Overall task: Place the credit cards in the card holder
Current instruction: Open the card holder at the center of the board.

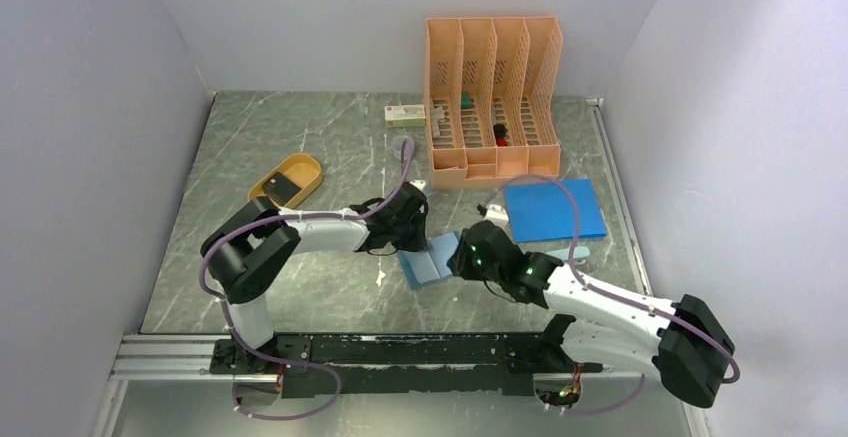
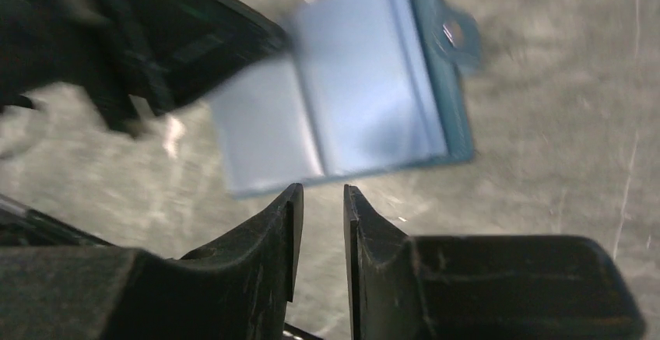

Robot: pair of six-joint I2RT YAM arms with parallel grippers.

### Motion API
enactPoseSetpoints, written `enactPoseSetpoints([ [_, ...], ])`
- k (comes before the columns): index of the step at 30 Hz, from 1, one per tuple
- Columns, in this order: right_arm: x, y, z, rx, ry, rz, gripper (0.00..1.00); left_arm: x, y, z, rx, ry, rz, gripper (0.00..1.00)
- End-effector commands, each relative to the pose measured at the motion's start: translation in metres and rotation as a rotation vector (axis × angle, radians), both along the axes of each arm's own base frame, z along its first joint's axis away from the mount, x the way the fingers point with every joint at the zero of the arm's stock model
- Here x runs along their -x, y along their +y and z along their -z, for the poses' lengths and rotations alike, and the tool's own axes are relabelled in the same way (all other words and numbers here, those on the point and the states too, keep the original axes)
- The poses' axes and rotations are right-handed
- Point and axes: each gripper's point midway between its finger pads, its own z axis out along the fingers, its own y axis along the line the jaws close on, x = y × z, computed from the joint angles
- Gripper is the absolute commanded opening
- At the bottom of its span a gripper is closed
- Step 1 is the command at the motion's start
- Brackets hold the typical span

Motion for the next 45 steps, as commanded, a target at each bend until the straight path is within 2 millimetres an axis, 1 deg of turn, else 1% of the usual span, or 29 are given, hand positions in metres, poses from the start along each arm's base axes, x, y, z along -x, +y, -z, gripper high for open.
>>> enactPoseSetpoints([
  [1, -0.033, 0.012, -0.050, 0.031, -0.131, -0.011, 0.30, 0.004, 0.004, -0.005, 0.006, -0.010, 0.013, 0.05],
  [3, -0.050, 0.016, -0.059, 0.042, -0.155, -0.005, 0.31, 0.009, 0.010, -0.002, 0.004, -0.005, 0.006, 0.05],
  [5, -0.071, 0.019, -0.063, 0.049, -0.180, 0.009, 0.30, 0.012, 0.015, -0.002, 0.004, 0.000, -0.002, 0.05],
  [8, -0.100, 0.021, -0.053, 0.067, -0.175, 0.020, 0.30, 0.017, 0.020, 0.001, 0.005, 0.009, -0.009, 0.05],
  [9, -0.109, 0.023, -0.043, 0.088, -0.165, 0.019, 0.29, 0.019, 0.021, 0.002, 0.003, 0.012, -0.010, 0.05],
  [13, -0.140, 0.039, -0.031, 0.100, -0.171, -0.017, 0.29, 0.017, 0.019, -0.001, 0.025, 0.001, -0.013, 0.05],
  [17, -0.160, 0.055, -0.016, 0.120, -0.154, -0.057, 0.28, 0.017, 0.018, -0.003, 0.035, -0.005, -0.012, 0.05],
  [19, -0.164, 0.063, -0.009, 0.118, -0.137, -0.076, 0.28, 0.017, 0.017, -0.004, 0.038, -0.006, -0.008, 0.05],
  [23, -0.166, 0.075, 0.012, 0.122, -0.085, -0.121, 0.27, 0.016, 0.015, -0.007, 0.047, -0.009, -0.008, 0.05],
  [26, -0.158, 0.070, 0.031, 0.146, -0.040, -0.128, 0.26, 0.014, 0.014, -0.012, 0.052, -0.017, -0.008, 0.05],
  [31, -0.136, 0.055, 0.048, 0.159, 0.012, -0.124, 0.25, 0.014, 0.007, -0.023, 0.084, -0.018, 0.007, 0.06],
  [35, -0.121, 0.041, 0.052, 0.165, 0.030, -0.096, 0.24, 0.018, 0.001, -0.030, 0.115, -0.004, 0.035, 0.11],
  [38, -0.112, 0.032, 0.052, 0.154, 0.026, -0.071, 0.23, 0.020, 0.001, -0.035, 0.121, -0.003, 0.046, 0.15],
  [42, -0.096, 0.017, 0.057, 0.158, 0.044, -0.037, 0.22, 0.021, -0.001, -0.040, 0.130, -0.006, 0.060, 0.18],
  [45, -0.087, 0.011, 0.056, 0.150, 0.048, -0.023, 0.22, 0.025, 0.005, -0.035, 0.097, 0.010, 0.060, 0.18],
])
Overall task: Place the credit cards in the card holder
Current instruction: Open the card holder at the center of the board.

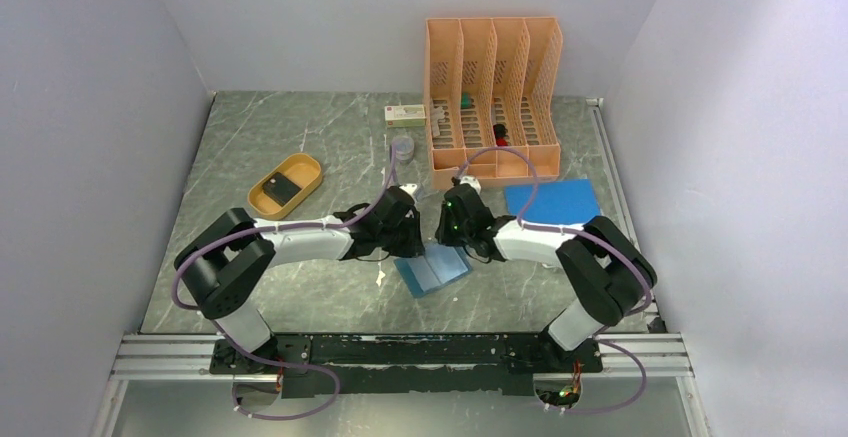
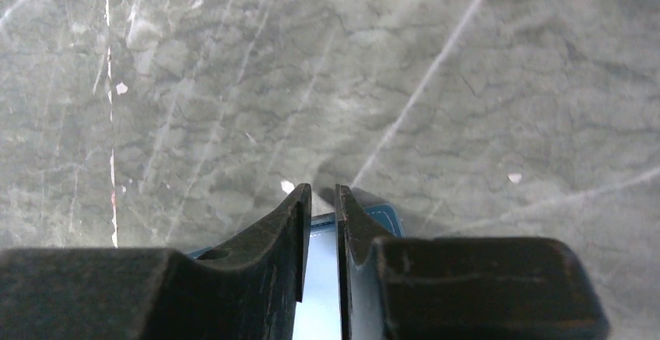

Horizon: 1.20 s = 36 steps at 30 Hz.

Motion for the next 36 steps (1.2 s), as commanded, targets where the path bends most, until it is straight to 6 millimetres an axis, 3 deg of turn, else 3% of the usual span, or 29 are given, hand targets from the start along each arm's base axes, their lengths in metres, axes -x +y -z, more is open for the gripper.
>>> enactPoseSetpoints([
  [1, 0.024, -0.024, 0.018, 0.049, 0.065, 0.049, 0.22, 0.002, -0.003, -0.014, 0.012, -0.004, 0.028, 0.18],
  [12, 0.053, -0.036, 0.008, 0.023, 0.077, 0.083, 0.21, 0.013, 0.012, 0.000, -0.036, 0.020, 0.041, 0.17],
  [19, 0.069, -0.032, -0.003, -0.003, 0.075, 0.070, 0.22, 0.015, 0.019, 0.016, -0.075, 0.031, 0.032, 0.15],
  [25, 0.056, -0.032, -0.068, -0.033, -0.049, 0.062, 0.27, 0.016, 0.026, 0.016, -0.072, 0.016, 0.005, 0.11],
  [29, 0.073, 0.006, -0.095, -0.201, -0.042, -0.133, 0.28, 0.018, 0.032, 0.017, -0.057, 0.018, -0.027, 0.10],
  [32, 0.100, 0.035, -0.087, -0.312, 0.045, -0.271, 0.28, 0.018, 0.030, 0.018, -0.027, 0.016, -0.047, 0.09],
  [36, 0.118, 0.037, -0.049, -0.275, 0.128, -0.270, 0.27, 0.018, 0.032, 0.018, -0.023, 0.016, -0.066, 0.09],
])
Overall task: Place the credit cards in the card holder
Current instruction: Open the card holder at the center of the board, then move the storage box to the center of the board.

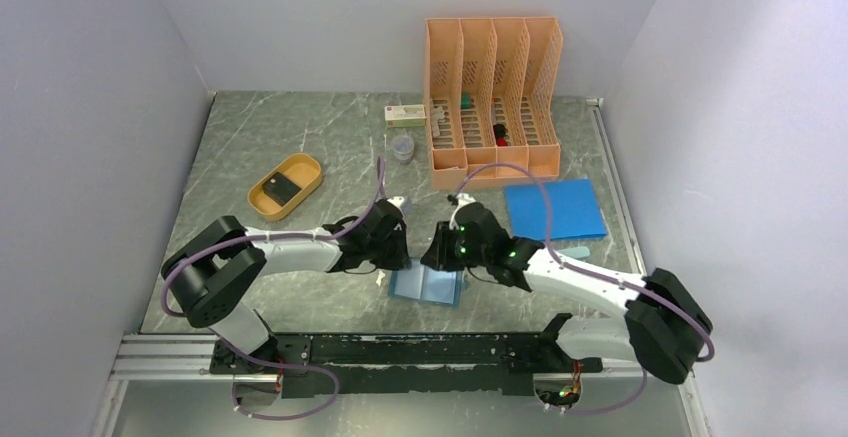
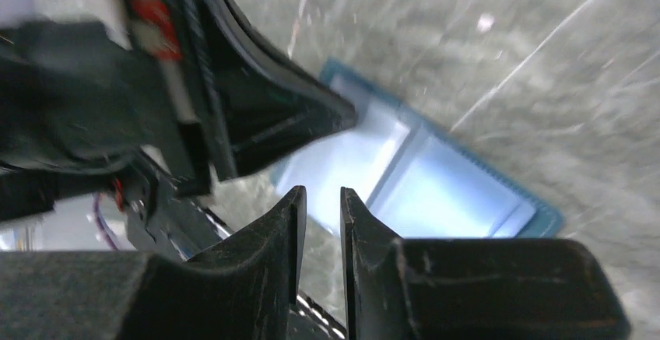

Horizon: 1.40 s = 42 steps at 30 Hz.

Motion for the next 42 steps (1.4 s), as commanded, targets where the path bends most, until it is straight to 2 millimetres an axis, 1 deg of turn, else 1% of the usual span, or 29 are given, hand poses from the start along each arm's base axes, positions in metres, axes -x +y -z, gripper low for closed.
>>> enactPoseSetpoints([
  [1, 0.030, 0.008, 0.038, -0.003, 0.114, -0.080, 0.26, -0.005, 0.002, -0.005, 0.018, -0.026, -0.045, 0.09],
  [3, 0.033, 0.003, 0.052, 0.017, 0.133, -0.063, 0.26, -0.009, 0.002, -0.015, 0.032, -0.045, -0.059, 0.09],
  [4, 0.033, 0.001, 0.056, 0.027, 0.136, -0.056, 0.26, -0.009, 0.001, -0.022, 0.039, -0.051, -0.061, 0.09],
  [5, 0.033, 0.000, 0.058, 0.036, 0.133, -0.049, 0.26, -0.014, 0.002, -0.031, 0.043, -0.074, -0.082, 0.09],
  [7, 0.032, -0.002, 0.061, 0.049, 0.130, -0.043, 0.26, -0.023, 0.010, -0.047, 0.034, -0.107, -0.141, 0.10],
  [8, 0.031, -0.003, 0.061, 0.054, 0.127, -0.041, 0.26, -0.028, 0.014, -0.060, 0.041, -0.130, -0.175, 0.12],
  [10, 0.029, -0.004, 0.061, 0.065, 0.117, -0.036, 0.27, -0.040, 0.028, -0.077, 0.024, -0.154, -0.251, 0.17],
  [12, 0.027, -0.005, 0.059, 0.075, 0.103, -0.034, 0.27, -0.055, 0.046, -0.094, 0.011, -0.176, -0.339, 0.23],
  [14, 0.026, -0.005, 0.058, 0.078, 0.094, -0.040, 0.27, -0.072, 0.070, -0.106, -0.018, -0.191, -0.430, 0.30],
  [16, 0.026, -0.005, 0.059, 0.085, 0.091, -0.045, 0.27, -0.090, 0.097, -0.112, -0.046, -0.193, -0.527, 0.37],
  [17, 0.026, -0.005, 0.059, 0.088, 0.091, -0.049, 0.27, -0.099, 0.115, -0.114, -0.066, -0.194, -0.583, 0.40],
  [18, 0.026, -0.005, 0.059, 0.090, 0.088, -0.053, 0.27, -0.109, 0.138, -0.115, -0.093, -0.198, -0.660, 0.44],
  [19, 0.026, -0.005, 0.060, 0.092, 0.088, -0.057, 0.27, -0.112, 0.153, -0.112, -0.120, -0.191, -0.709, 0.49],
  [20, 0.026, -0.005, 0.060, 0.093, 0.087, -0.059, 0.27, -0.117, 0.172, -0.111, -0.136, -0.179, -0.763, 0.50],
  [21, 0.026, -0.005, 0.060, 0.096, 0.084, -0.063, 0.27, -0.123, 0.196, -0.108, -0.151, -0.166, -0.836, 0.51],
  [22, 0.026, -0.004, 0.059, 0.098, 0.079, -0.065, 0.27, -0.125, 0.217, -0.107, -0.165, -0.151, -0.900, 0.55],
  [23, 0.026, -0.005, 0.059, 0.102, 0.077, -0.068, 0.27, -0.127, 0.233, -0.105, -0.169, -0.132, -0.946, 0.56],
  [25, 0.025, -0.004, 0.056, 0.103, 0.068, -0.072, 0.27, -0.129, 0.263, -0.104, -0.182, -0.102, -1.035, 0.58],
  [29, 0.023, -0.003, 0.056, 0.108, 0.057, -0.082, 0.27, -0.130, 0.309, -0.104, -0.214, -0.052, -1.166, 0.64],
  [31, 0.023, -0.003, 0.056, 0.111, 0.056, -0.088, 0.27, -0.131, 0.326, -0.100, -0.225, -0.029, -1.210, 0.66],
  [34, 0.025, -0.002, 0.058, 0.109, 0.062, -0.095, 0.27, -0.133, 0.347, -0.087, -0.214, 0.032, -1.260, 0.65],
  [39, 0.024, 0.000, 0.058, 0.106, 0.064, -0.101, 0.27, -0.131, 0.366, -0.057, -0.264, 0.123, -1.279, 0.64],
  [42, 0.024, 0.001, 0.057, 0.102, 0.062, -0.101, 0.27, -0.127, 0.372, -0.042, -0.280, 0.164, -1.278, 0.63],
])
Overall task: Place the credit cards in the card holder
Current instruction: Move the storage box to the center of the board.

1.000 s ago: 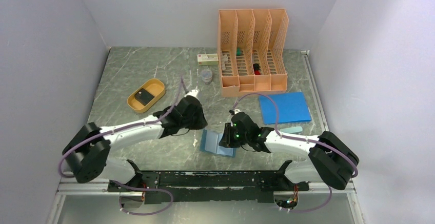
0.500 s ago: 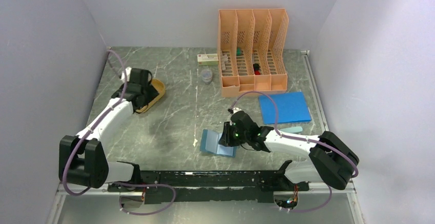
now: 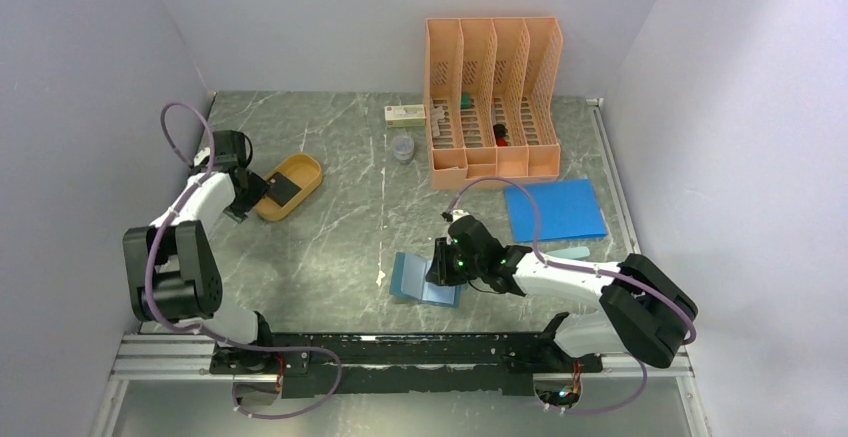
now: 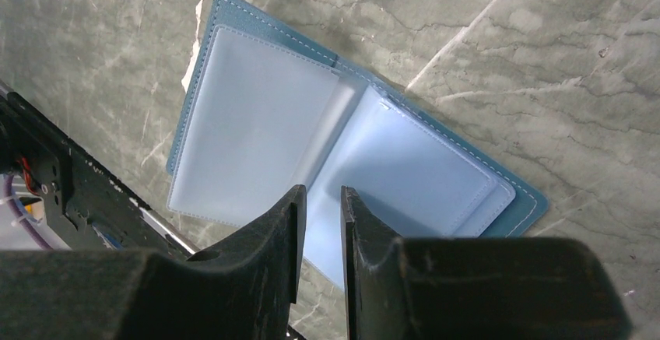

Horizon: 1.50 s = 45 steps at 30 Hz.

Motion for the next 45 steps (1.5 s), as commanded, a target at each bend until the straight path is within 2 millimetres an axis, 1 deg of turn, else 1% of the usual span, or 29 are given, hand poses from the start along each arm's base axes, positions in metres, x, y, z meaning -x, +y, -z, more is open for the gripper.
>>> enactPoseSetpoints([
  [1, -0.006, 0.009, -0.009, -0.019, -0.028, -0.015, 0.27, 0.004, 0.004, 0.014, 0.030, 0.051, 0.018, 0.62],
  [9, -0.007, 0.011, -0.011, -0.019, -0.027, -0.017, 0.27, -0.007, 0.002, 0.032, 0.060, 0.079, 0.044, 0.55],
  [14, -0.008, 0.011, -0.014, -0.019, -0.037, -0.015, 0.27, -0.005, 0.000, 0.046, 0.073, 0.116, 0.060, 0.46],
  [19, -0.009, 0.012, -0.015, -0.020, -0.041, -0.017, 0.27, 0.006, -0.005, 0.054, 0.075, 0.126, 0.081, 0.28],
  [23, -0.008, 0.012, -0.014, -0.014, -0.042, -0.018, 0.27, 0.015, -0.013, 0.059, 0.080, 0.138, 0.117, 0.12],
  [25, -0.007, 0.011, -0.012, -0.010, -0.038, -0.017, 0.27, 0.019, -0.018, 0.060, 0.078, 0.140, 0.140, 0.07],
  [26, -0.007, 0.011, -0.011, -0.008, -0.037, -0.015, 0.27, 0.021, -0.022, 0.061, 0.079, 0.141, 0.154, 0.05],
  [31, -0.006, 0.008, -0.008, -0.001, -0.034, -0.010, 0.27, 0.030, -0.043, 0.066, 0.071, 0.152, 0.229, 0.05],
  [35, -0.003, 0.003, -0.006, 0.019, -0.022, -0.003, 0.27, 0.036, -0.058, 0.065, 0.068, 0.149, 0.267, 0.05],
  [36, -0.003, 0.002, -0.006, 0.021, -0.026, -0.003, 0.27, 0.038, -0.067, 0.064, 0.063, 0.150, 0.295, 0.05],
  [40, -0.004, 0.000, -0.008, 0.028, -0.035, 0.004, 0.27, 0.040, -0.092, 0.058, 0.054, 0.135, 0.360, 0.05],
  [45, -0.004, -0.003, -0.008, 0.036, -0.040, 0.010, 0.27, 0.037, -0.138, 0.049, 0.044, 0.109, 0.468, 0.05],
])
